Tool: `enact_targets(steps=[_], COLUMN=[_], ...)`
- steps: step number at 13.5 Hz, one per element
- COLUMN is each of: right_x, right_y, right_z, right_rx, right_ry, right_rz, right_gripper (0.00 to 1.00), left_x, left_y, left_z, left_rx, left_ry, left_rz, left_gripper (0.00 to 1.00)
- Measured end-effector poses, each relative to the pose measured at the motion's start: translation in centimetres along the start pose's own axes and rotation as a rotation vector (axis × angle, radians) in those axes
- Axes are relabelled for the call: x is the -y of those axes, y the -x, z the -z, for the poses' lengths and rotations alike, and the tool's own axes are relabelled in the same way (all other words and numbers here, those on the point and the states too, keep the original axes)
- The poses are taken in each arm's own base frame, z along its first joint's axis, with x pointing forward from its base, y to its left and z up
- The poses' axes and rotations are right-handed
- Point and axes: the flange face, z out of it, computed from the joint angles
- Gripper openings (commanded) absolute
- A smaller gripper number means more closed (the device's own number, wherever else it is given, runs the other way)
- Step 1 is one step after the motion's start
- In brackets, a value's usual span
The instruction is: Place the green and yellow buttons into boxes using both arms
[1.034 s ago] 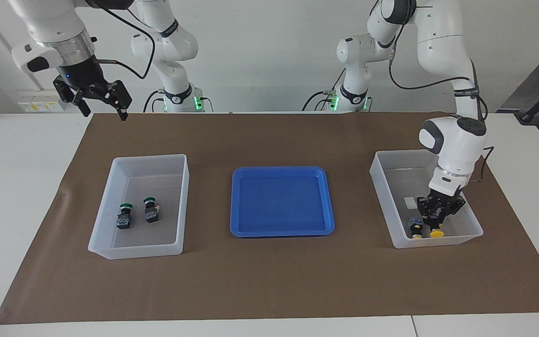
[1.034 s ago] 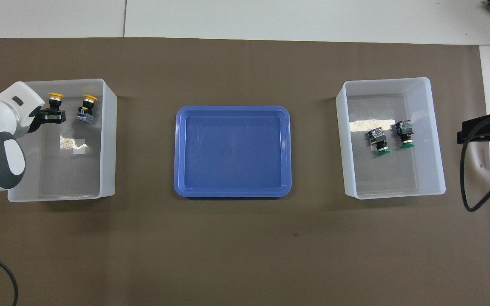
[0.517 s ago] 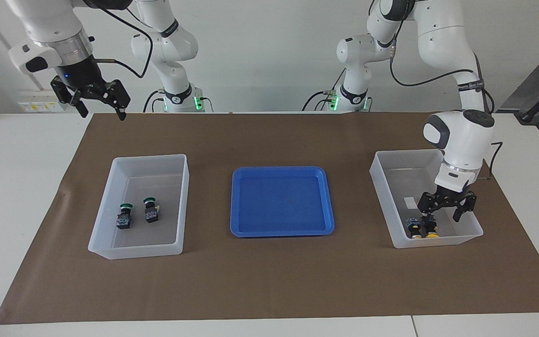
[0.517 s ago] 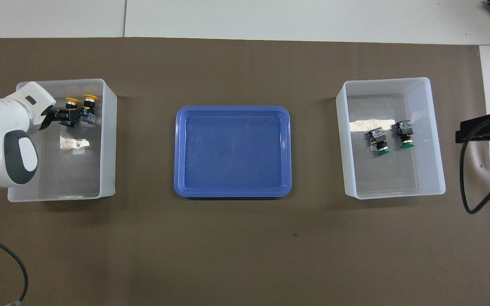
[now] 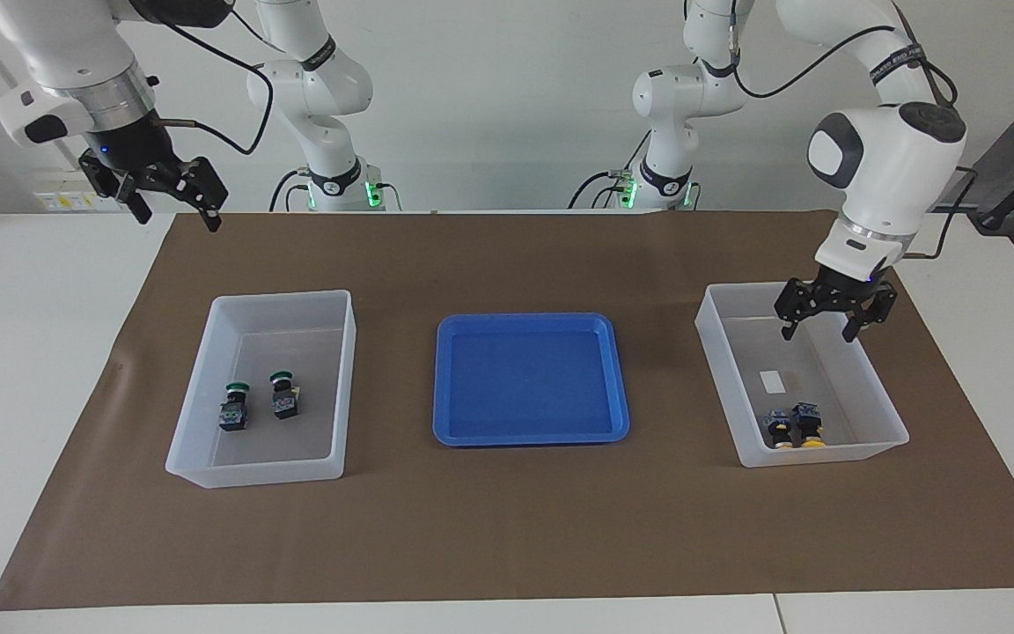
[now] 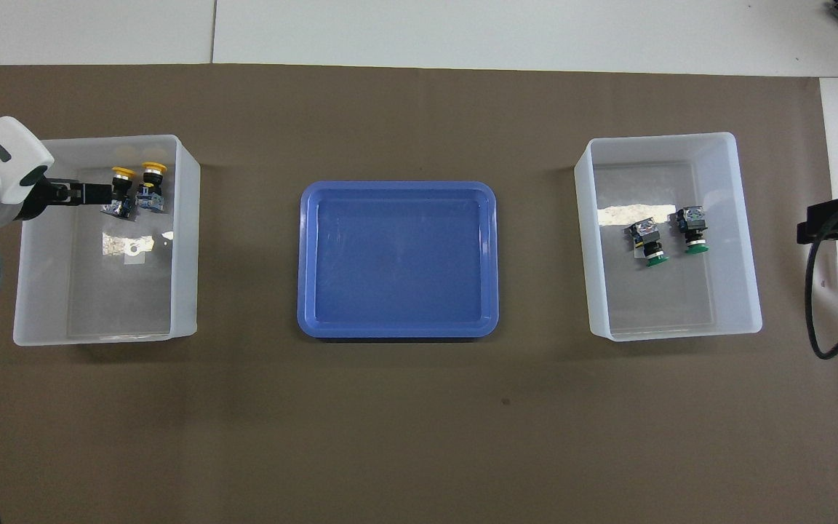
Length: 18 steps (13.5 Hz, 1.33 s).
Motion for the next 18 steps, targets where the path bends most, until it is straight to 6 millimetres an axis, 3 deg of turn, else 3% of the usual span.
enact_targets(steps=[2, 4, 7, 9, 12, 15, 18], right_x=[0.0, 0.0, 0.5, 0.7, 0.7, 0.6, 0.7], right_y=[0.0, 0.1, 0.1, 0.1, 0.1, 0.2, 0.2], right_z=[0.1, 0.1, 0.0, -0.1, -0.1, -0.1, -0.1], right_rx=[-0.001, -0.001, 0.001, 0.002, 0.003, 0.003, 0.004], right_ry=[0.000, 0.000, 0.000, 0.000, 0.000, 0.000, 0.000], right_rz=[0.000, 0.001, 0.009, 0.012, 0.012, 0.012, 0.012], right_gripper=[1.00, 1.00, 1.00, 1.00, 1.00, 1.00, 1.00], left_x=[-2.6, -3.9, -3.5, -3.1, -2.7, -2.8, -2.9], left_y=[1.1, 0.9, -1.4, -2.7, -2.5, -0.4, 0.0], left_z=[3.3, 6.0, 10.6, 12.5, 13.4, 12.4, 12.1], left_rx=[0.019, 0.028, 0.072, 0.120, 0.157, 0.176, 0.153], left_ry=[0.008, 0.012, 0.018, 0.023, 0.024, 0.023, 0.020], left_rz=[0.016, 0.022, 0.026, 0.029, 0.042, 0.044, 0.045], left_gripper=[1.00, 1.00, 1.00, 1.00, 1.00, 1.00, 1.00])
